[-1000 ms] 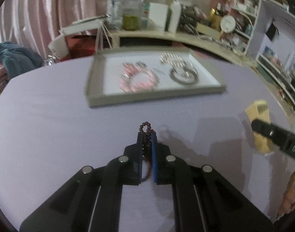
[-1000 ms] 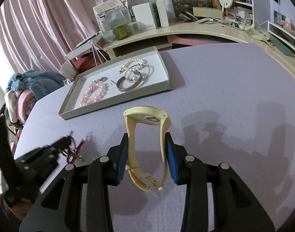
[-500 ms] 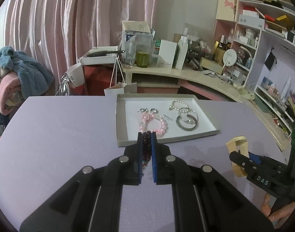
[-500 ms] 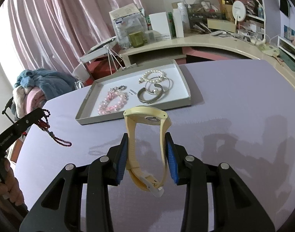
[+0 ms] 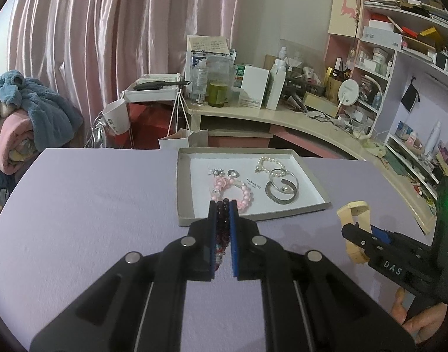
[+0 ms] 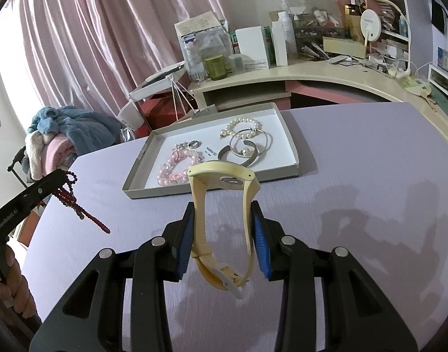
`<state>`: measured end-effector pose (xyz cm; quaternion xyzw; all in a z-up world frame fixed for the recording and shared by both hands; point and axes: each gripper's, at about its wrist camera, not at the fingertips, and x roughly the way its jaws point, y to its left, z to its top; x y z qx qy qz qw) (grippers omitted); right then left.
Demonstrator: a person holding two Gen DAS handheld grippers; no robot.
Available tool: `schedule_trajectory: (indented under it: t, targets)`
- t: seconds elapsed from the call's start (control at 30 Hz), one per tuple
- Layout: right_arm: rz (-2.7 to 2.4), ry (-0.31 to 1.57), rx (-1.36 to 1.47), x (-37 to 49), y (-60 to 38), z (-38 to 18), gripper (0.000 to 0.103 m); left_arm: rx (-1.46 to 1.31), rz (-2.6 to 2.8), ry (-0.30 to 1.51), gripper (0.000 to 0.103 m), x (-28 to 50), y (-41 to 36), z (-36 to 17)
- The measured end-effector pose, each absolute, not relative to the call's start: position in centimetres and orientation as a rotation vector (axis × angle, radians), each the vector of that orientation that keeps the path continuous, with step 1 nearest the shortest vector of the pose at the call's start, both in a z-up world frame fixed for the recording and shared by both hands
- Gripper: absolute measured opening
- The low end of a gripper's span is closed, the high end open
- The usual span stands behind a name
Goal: Organize jewelry
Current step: 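Carry the yellow watch and dark red bracelet over the white tray, then open the left tool to drop the red bracelet while the right tool releases the watch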
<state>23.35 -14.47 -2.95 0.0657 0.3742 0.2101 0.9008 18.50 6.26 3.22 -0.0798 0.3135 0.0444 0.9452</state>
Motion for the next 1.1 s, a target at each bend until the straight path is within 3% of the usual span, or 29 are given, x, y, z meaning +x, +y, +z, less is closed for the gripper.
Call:
schedule_trajectory:
  t: [0.6, 1.1]
  targets:
    - [0.430, 0.684, 0.105, 33.1, -13.3, 0.1, 0.038, -0.184, 0.023, 0.657, 0.008, 29.4, 8.5, 6.1]
    - [0.412, 0.741, 0.118, 37.5, -12.5, -2.6, 0.038, -0.152, 0.009, 0.746, 0.010, 39.1, 8.9, 0.9]
